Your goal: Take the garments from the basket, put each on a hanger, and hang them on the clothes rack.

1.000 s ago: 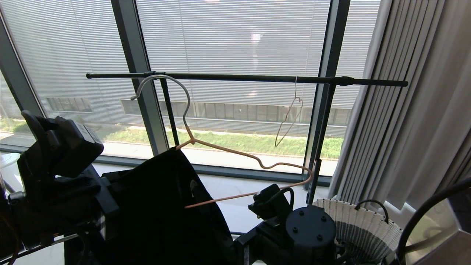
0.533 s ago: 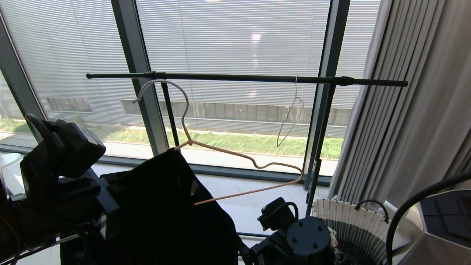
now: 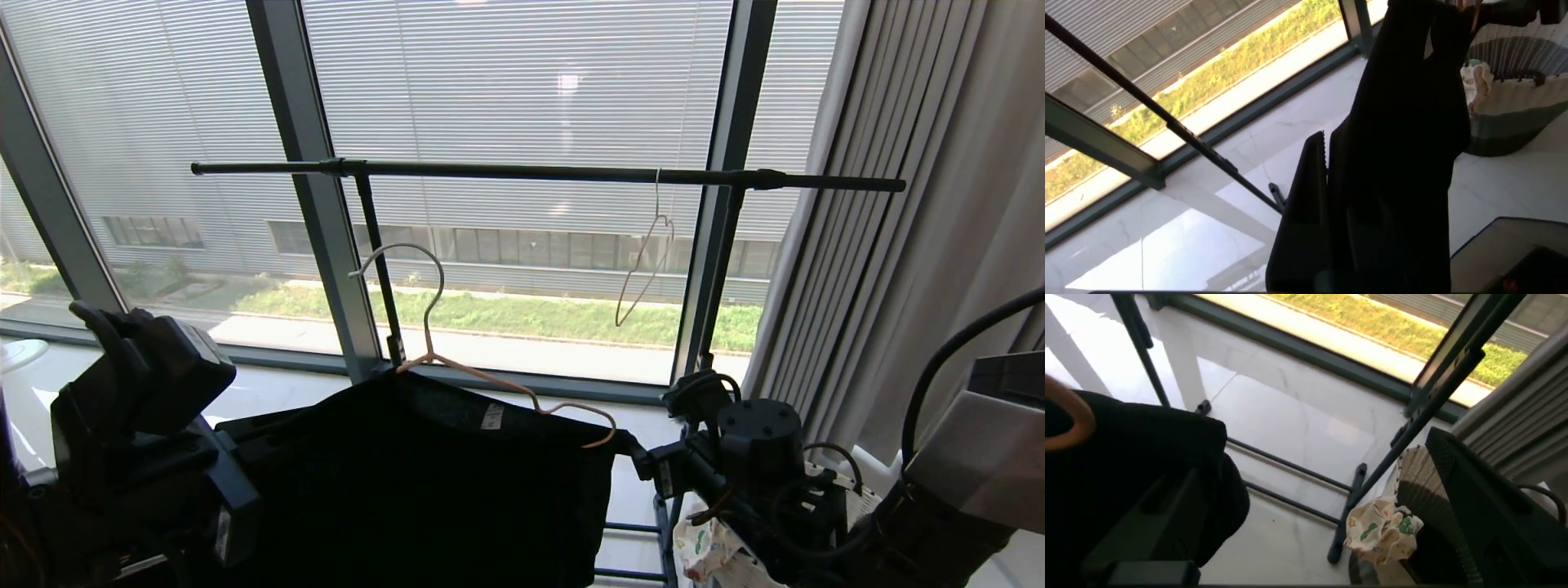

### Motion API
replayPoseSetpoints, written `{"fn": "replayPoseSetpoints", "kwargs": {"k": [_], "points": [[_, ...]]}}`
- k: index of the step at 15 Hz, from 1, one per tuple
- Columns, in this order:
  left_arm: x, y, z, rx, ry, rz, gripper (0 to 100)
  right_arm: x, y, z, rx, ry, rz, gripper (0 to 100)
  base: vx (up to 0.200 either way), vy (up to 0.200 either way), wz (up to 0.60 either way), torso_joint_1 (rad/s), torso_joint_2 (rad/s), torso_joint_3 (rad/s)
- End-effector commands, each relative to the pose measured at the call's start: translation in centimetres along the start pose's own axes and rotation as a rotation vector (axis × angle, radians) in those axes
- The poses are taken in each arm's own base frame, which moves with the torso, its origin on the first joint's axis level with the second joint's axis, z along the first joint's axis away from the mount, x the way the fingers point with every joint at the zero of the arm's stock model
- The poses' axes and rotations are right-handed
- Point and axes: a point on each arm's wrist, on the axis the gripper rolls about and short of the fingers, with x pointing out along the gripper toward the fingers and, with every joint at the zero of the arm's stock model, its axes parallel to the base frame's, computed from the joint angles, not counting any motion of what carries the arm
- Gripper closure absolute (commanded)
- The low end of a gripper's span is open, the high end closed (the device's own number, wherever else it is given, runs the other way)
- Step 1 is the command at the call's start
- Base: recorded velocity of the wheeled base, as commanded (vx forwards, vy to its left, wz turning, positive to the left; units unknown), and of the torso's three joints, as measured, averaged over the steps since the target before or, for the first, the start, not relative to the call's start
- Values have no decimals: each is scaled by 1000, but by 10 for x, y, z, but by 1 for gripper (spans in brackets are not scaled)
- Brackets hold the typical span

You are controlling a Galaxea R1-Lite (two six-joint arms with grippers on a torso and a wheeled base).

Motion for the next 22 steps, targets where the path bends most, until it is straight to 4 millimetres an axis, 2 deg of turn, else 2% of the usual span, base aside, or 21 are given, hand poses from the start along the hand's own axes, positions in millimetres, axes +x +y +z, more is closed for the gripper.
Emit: {"fn": "replayPoseSetpoints", "kwargs": {"k": [1,4,7,11,12,14,17,22], "points": [[-4,0,-5,-5,7,14,100,-2,-9,10,20,-26,-21,0,0,0,0,0,0,0],[-2,-5,-15,-11,43,-4,100,-6,-12,25,37,-62,14,0,0,0,0,0,0,0],[10,-1,-16,4,73,58,100,-16,-24,61,49,-66,130,0,0,0,0,0,0,0],[21,-4,-16,18,78,48,100,-32,-26,107,45,-57,230,0,0,0,0,0,0,0],[22,-5,-16,20,83,45,100,-35,-26,113,44,-55,236,0,0,0,0,0,0,0],[31,-4,-16,35,82,72,100,-51,-25,133,34,-36,275,0,0,0,0,0,0,0],[40,-1,-14,40,69,126,100,-70,-26,149,18,14,320,0,0,0,0,0,0,0],[35,-8,-6,48,10,67,100,-68,-31,152,-13,15,307,0,0,0,0,0,0,0]]}}
